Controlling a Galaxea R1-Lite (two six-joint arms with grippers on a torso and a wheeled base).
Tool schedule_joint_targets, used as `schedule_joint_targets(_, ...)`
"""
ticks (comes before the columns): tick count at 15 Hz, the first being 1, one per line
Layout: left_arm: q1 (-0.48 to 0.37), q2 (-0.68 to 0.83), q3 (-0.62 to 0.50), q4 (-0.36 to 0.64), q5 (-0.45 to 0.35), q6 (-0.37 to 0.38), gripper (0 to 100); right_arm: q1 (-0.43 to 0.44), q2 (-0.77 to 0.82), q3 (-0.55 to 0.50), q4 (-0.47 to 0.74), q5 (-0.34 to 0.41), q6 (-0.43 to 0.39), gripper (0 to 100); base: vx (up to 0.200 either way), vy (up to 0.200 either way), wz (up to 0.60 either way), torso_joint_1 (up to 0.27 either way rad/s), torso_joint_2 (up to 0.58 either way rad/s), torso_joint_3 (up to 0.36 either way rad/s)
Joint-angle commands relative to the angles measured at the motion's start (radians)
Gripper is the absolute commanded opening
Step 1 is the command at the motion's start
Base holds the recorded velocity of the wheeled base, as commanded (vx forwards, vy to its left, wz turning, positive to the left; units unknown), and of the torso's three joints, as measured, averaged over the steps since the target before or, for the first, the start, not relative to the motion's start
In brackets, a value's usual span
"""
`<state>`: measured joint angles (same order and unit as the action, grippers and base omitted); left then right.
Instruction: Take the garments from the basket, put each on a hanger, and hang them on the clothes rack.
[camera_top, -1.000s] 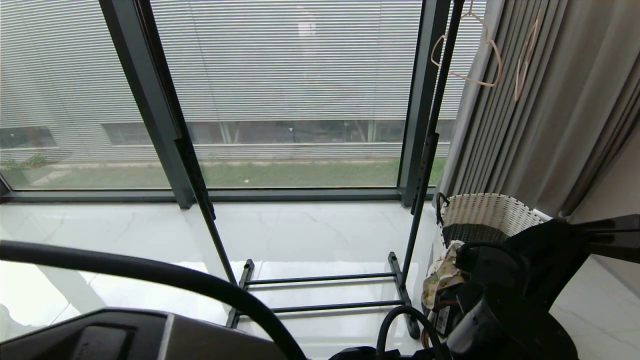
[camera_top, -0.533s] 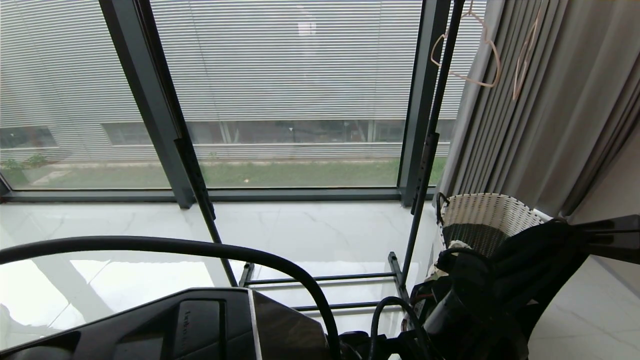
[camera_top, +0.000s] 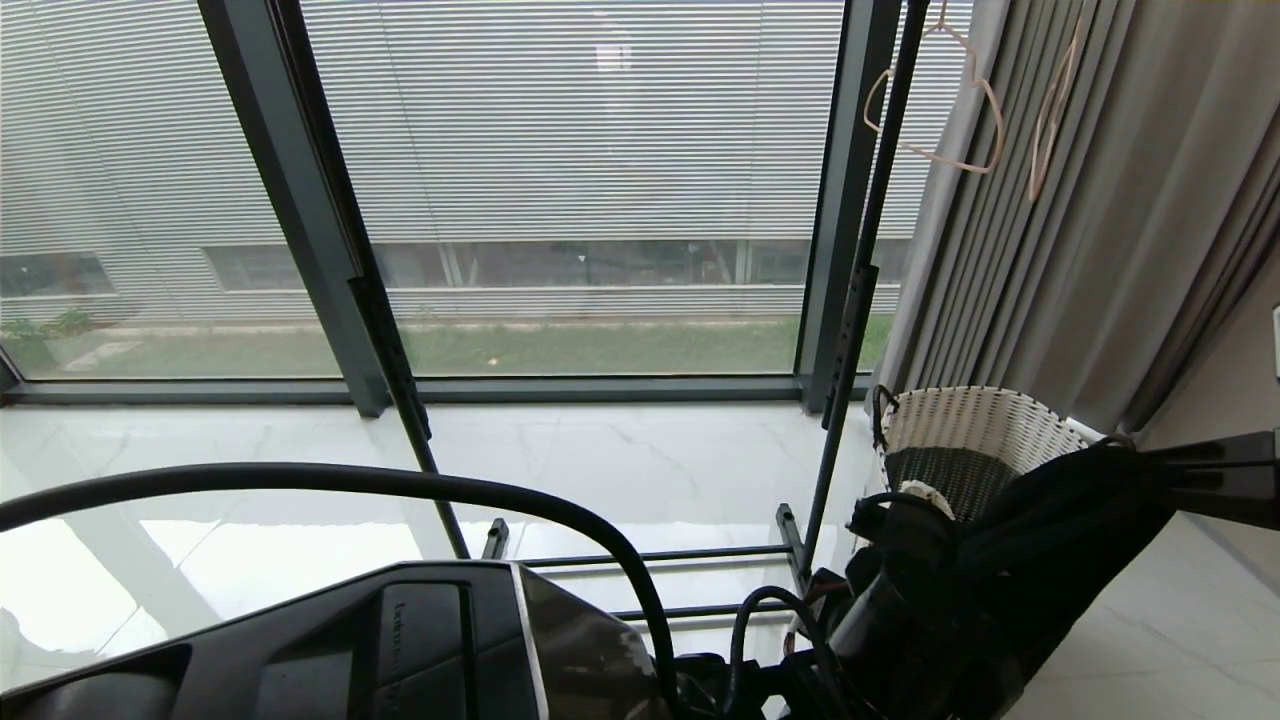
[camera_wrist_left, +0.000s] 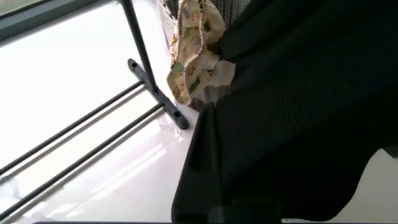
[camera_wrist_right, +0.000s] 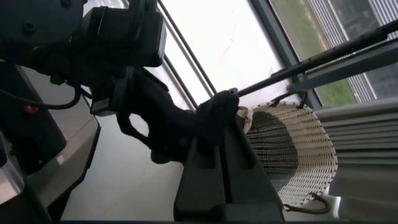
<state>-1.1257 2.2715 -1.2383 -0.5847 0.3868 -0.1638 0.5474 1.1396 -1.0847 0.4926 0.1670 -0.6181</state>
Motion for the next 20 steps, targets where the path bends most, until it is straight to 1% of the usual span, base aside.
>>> schedule_joint_targets(1, 0.0, -0.017, 0.025, -0.007, 0.034, -0.002, 0, -0.017, 0.019, 0.017, -0.005, 0.0, 0.001, 0, 0.0, 0.0, 0.0, 0.0, 0.0, 0.0)
schedule_joint_targets(2, 0.0, -0.04, 0.054, -0.038, 0.058, -0.011, 0, -0.026, 0.026, 0.037, -0.02, 0.0, 0.001, 0, 0.0, 0.0, 0.0, 0.0, 0.0, 0.0)
schedule_joint_targets(3, 0.001, -0.063, 0.082, -0.052, 0.061, -0.023, 0, -0.026, 0.031, 0.054, -0.04, 0.0, 0.001, 0, 0.0, 0.0, 0.0, 0.0, 0.0, 0.0)
schedule_joint_targets(4, 0.001, -0.165, 0.181, -0.055, 0.06, -0.103, 0, -0.026, 0.039, 0.126, -0.141, -0.003, -0.008, 0, 0.0, 0.0, 0.0, 0.0, 0.0, 0.0)
schedule_joint_targets(5, 0.0, -0.26, 0.261, -0.053, 0.058, -0.149, 0, -0.026, 0.048, 0.181, -0.23, -0.011, -0.015, 0, 0.0, 0.0, 0.0, 0.0, 0.0, 0.0)
schedule_joint_targets(6, -0.003, -0.351, 0.35, -0.052, 0.05, -0.168, 0, -0.024, 0.054, 0.226, -0.301, -0.029, -0.031, 0, 0.0, 0.0, 0.0, 0.0, 0.0, 0.0)
schedule_joint_targets(7, -0.002, -0.437, 0.436, -0.052, 0.038, -0.171, 0, -0.021, 0.062, 0.252, -0.348, -0.043, -0.045, 0, 0.0, 0.0, 0.0, 0.0, 0.0, 0.0)
schedule_joint_targets(8, 0.003, -0.544, 0.53, -0.052, 0.027, -0.172, 0, -0.014, 0.065, 0.255, -0.378, -0.044, -0.051, 0, 0.0, 0.0, 0.0, 0.0, 0.0, 0.0)
schedule_joint_targets(9, 0.011, -0.615, 0.574, -0.052, 0.026, -0.171, 0, 0.002, 0.072, 0.244, -0.382, -0.044, -0.051, 0, 0.0, 0.0, 0.0, 0.0, 0.0, 0.0)
schedule_joint_targets(10, 0.012, -0.668, 0.597, -0.05, 0.024, -0.168, 0, 0.019, 0.075, 0.226, -0.387, -0.047, -0.051, 0, 0.0, 0.0, 0.0, 0.0, 0.0, 0.0)
schedule_joint_targets(11, 0.012, -0.753, 0.606, -0.014, 0.023, -0.157, 0, 0.055, 0.088, 0.189, -0.387, -0.06, -0.051, 0, 0.0, 0.0, 0.0, 0.0, 0.0, 0.0)
schedule_joint_targets(13, 0.012, -0.883, 0.602, 0.129, 0.02, -0.146, 0, 0.12, 0.123, 0.127, -0.387, -0.1, -0.048, 0, 0.0, 0.0, 0.0, 0.0, 0.0, 0.0)
schedule_joint_targets(14, 0.014, -0.938, 0.599, 0.192, 0.012, -0.145, 0, 0.143, 0.144, 0.098, -0.387, -0.106, -0.046, 0, 0.0, 0.0, 0.0, 0.0, 0.0, 0.0)
schedule_joint_targets(15, 0.018, -0.986, 0.594, 0.24, 0.009, -0.14, 0, 0.161, 0.164, 0.072, -0.387, -0.106, -0.046, 0, 0.0, 0.0, 0.0, 0.0, 0.0, 0.0)
schedule_joint_targets(16, 0.02, -0.995, 0.592, 0.249, 0.009, -0.137, 0, 0.166, 0.169, 0.066, -0.387, -0.107, -0.046, 0, 0.0, 0.0, 0.0, 0.0, 0.0, 0.0)
schedule_joint_targets(17, 0.047, -1.054, 0.582, 0.304, 0.01, -0.114, 0, 0.189, 0.206, 0.022, -0.387, -0.107, -0.046, 0, 0.0, 0.0, 0.0, 0.0, 0.0, 0.0)
schedule_joint_targets(18, 0.078, -1.067, 0.58, 0.309, 0.01, -0.085, 0, 0.192, 0.226, -0.003, -0.388, -0.109, -0.045, 0, 0.0, 0.0, 0.0, 0.0, 0.0, 0.0)
schedule_joint_targets(20, 0.153, -1.072, 0.574, 0.307, 0.009, 0.007, 0, 0.193, 0.25, -0.041, -0.388, -0.109, -0.045, 0, 0.0, 0.0, 0.0, 0.0, 0.0, 0.0)
